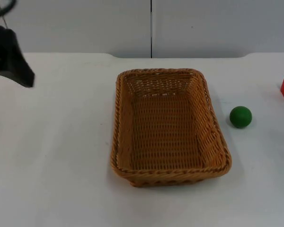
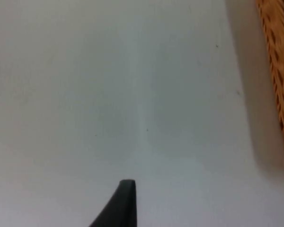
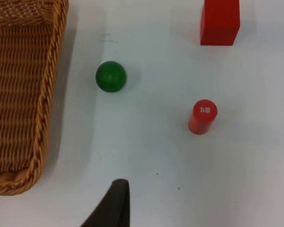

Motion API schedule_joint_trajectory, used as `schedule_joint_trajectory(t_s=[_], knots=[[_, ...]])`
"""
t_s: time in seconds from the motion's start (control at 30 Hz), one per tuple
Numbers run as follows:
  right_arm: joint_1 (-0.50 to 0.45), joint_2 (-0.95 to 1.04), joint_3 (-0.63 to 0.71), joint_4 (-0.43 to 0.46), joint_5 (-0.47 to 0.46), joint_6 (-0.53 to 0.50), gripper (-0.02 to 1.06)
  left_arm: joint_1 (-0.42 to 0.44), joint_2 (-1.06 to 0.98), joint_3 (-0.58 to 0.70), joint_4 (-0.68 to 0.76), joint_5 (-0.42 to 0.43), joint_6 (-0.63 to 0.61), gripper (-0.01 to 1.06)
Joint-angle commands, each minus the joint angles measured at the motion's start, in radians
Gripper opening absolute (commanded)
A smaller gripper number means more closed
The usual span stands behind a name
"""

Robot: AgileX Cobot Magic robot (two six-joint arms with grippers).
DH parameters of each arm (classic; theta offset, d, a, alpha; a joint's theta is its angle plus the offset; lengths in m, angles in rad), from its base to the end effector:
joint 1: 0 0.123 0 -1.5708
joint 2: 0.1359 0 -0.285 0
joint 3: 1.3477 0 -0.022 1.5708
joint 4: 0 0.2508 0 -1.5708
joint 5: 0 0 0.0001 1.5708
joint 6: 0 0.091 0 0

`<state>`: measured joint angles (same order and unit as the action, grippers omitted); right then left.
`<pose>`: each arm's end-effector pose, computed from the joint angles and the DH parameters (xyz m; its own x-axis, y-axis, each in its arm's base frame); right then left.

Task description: Pick up the basket with the left hand and place the object to the left of the red cylinder into the basket with the right hand.

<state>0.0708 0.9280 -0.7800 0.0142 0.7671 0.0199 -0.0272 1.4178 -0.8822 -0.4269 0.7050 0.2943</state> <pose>0.1743 0.0133 0.3118 -0.7366 -0.0221 -0.6759 -0.0552 0.9981 0.0276 0.2690 -0.0318 0.2406 -0.8993 -0.0133 -0.4372 0.1109 0.9599 -0.2574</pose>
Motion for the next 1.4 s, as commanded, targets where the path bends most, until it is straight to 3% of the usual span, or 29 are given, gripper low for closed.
schedule_joint_trajectory(t_s=[0.0,0.2,0.5,0.93,1.03,1.17,1.2,1.33,1.37], knots=[[-0.006,-0.002,-0.004,-0.009,-0.013,-0.009,1.05,-0.048,0.09,-0.052,-0.024,-0.008,0.007,1.04],[-0.006,-0.002,-0.004,-0.009,-0.013,-0.009,1.05,-0.152,0.293,-0.2,-0.024,-0.003,0.005,0.99],[-0.006,-0.002,-0.004,-0.014,-0.004,-0.009,1.05,-0.286,0.572,-0.451,-0.003,0.005,-0.119,0.99],[-0.006,-0.002,-0.004,-0.014,-0.002,-0.009,1.05,-0.368,0.747,-0.526,-0.013,-0.078,-0.187,0.97],[-0.006,-0.002,-0.004,-0.014,-0.006,-0.009,1.05,-0.374,0.768,-0.527,-0.035,-0.096,-0.187,0.9],[-0.006,-0.002,-0.004,-0.014,-0.012,-0.009,1.05,-0.378,0.796,-0.528,-0.042,-0.108,-0.187,0.59],[-0.006,-0.002,-0.004,-0.014,-0.012,-0.009,1.05,-0.378,0.796,-0.528,-0.042,-0.108,-0.187,0.59],[-0.006,-0.002,-0.004,-0.014,-0.016,-0.009,1.05,-0.379,0.806,-0.528,-0.046,-0.106,-0.202,0.22],[-0.006,-0.002,-0.004,-0.014,-0.016,-0.009,1.05,-0.379,0.806,-0.528,-0.046,-0.106,-0.202,0.22]])
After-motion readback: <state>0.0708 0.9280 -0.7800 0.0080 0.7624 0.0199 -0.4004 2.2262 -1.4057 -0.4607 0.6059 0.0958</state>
